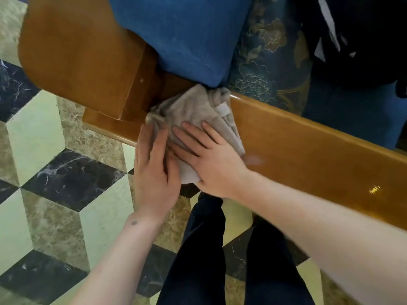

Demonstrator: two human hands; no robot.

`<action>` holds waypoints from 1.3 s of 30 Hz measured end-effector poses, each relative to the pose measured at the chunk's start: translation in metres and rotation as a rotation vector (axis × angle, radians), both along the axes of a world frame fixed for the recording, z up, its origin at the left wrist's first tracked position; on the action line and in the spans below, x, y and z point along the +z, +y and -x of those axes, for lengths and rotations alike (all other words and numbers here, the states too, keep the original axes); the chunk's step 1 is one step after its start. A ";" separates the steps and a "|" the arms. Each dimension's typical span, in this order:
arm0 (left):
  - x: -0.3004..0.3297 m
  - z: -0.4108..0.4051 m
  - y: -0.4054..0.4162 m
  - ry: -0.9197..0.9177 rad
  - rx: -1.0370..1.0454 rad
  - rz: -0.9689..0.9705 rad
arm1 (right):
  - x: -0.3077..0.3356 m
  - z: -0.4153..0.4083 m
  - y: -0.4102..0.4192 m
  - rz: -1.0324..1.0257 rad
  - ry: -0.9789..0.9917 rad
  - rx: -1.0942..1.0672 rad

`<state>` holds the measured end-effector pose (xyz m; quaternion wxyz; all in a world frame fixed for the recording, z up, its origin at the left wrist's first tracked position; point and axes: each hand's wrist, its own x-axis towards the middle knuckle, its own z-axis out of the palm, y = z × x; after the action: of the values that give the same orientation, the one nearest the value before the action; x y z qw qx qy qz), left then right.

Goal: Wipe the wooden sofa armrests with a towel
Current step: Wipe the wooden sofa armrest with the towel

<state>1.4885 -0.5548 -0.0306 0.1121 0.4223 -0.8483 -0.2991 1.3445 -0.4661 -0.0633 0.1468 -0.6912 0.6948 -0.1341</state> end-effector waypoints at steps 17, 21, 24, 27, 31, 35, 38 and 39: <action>0.011 0.105 0.162 -0.179 -0.358 -0.003 | 0.010 0.142 0.292 -0.236 0.151 -0.235; 0.009 0.109 0.197 -0.208 -0.394 -0.076 | 0.026 0.139 0.386 -0.370 0.072 -0.676; 0.008 0.110 0.219 -0.220 -0.411 -0.107 | 0.031 0.096 0.392 -0.360 0.008 -1.135; 0.006 0.110 0.227 -0.200 -0.411 -0.096 | 0.032 0.063 0.325 -0.279 -0.129 -1.626; 0.011 0.101 0.211 -0.162 -0.286 -0.133 | 0.035 0.039 0.241 -0.178 -0.255 -1.846; 0.014 0.092 0.157 -0.144 -0.056 -0.173 | 0.034 0.002 0.183 -0.254 -0.209 -1.556; 0.009 0.077 0.089 -0.161 0.077 -0.111 | 0.031 -0.016 0.123 -0.298 -0.167 -1.361; 0.008 0.070 0.069 -0.174 0.104 -0.088 | 0.029 -0.019 0.107 -0.313 -0.149 -1.308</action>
<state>1.4181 -0.4858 -0.0227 0.0345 0.4945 -0.8179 -0.2919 1.3639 -0.3589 -0.0340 0.1812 -0.0878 0.9694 -0.1405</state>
